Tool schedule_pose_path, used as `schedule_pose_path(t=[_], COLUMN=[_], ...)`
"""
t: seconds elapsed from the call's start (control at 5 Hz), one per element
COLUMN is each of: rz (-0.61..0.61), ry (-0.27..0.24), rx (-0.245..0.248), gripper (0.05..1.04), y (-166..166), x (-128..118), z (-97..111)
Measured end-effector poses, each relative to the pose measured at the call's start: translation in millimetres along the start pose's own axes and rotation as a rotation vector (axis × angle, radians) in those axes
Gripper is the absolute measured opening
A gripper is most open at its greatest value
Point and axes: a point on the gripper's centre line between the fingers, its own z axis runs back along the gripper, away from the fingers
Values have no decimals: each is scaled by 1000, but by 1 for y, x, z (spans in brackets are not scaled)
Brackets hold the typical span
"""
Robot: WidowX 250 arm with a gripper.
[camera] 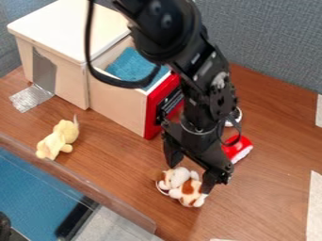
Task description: Put the object in the drawer
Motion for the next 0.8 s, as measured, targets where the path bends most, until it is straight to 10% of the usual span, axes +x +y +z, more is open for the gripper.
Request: schedule_pose_path(t=[0.4,0.8], rz=[18,16], ry=[55,131], rx=[26,14], gripper=[947,557], y=[11,20], x=[-2,-13], z=[-26,-20])
